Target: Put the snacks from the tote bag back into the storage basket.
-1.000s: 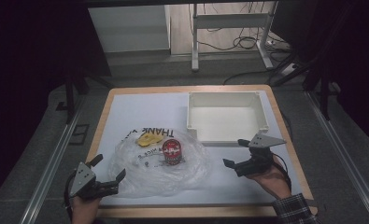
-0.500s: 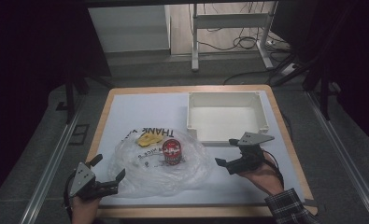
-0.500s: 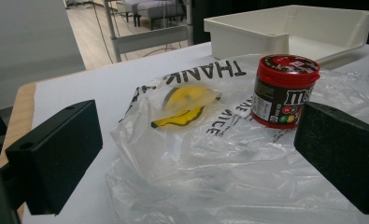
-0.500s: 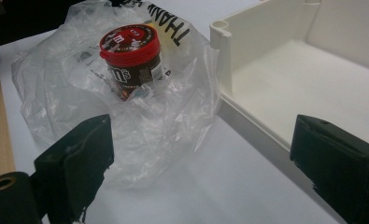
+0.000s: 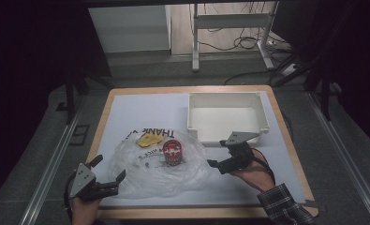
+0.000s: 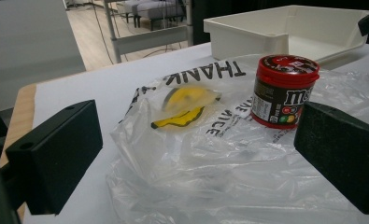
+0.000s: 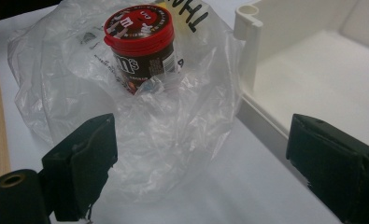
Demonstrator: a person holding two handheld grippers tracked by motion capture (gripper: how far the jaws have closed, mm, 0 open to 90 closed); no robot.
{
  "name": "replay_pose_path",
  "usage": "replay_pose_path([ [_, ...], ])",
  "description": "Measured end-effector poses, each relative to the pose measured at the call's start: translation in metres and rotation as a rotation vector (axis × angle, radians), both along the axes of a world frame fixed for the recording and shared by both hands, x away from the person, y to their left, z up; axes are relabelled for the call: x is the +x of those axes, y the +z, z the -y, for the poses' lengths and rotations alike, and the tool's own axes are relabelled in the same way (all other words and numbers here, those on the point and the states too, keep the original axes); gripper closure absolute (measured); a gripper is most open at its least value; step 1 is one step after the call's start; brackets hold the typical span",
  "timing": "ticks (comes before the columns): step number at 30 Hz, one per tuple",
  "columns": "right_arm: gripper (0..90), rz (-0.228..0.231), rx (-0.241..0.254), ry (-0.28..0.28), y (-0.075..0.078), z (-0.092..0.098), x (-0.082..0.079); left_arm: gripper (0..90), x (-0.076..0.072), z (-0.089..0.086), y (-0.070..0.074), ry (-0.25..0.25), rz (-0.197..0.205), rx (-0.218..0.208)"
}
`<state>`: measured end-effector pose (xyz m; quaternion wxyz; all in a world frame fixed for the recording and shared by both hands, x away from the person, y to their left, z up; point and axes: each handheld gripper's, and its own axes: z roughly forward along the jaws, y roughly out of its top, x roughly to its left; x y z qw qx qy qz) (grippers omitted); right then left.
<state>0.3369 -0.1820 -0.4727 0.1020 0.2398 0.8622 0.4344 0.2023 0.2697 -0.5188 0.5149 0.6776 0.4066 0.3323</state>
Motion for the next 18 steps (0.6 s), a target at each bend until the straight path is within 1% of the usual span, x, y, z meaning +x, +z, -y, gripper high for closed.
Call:
replay_pose_path([
  [10, 9.3, -0.017, -0.031, 0.03, -0.005, -0.017, 0.007, 0.9, 0.0, 0.0, 0.0, -0.002, 0.0, 0.002],
  [14, 9.3, -0.031, -0.04, 0.038, -0.006, -0.024, 0.009, 0.9, 0.0, 0.0, 0.0, -0.001, 0.0, 0.002],
  [18, 9.3, -0.032, -0.047, 0.05, -0.008, -0.031, 0.012, 0.9, 0.0, 0.0, 0.0, -0.002, 0.0, 0.002],
])
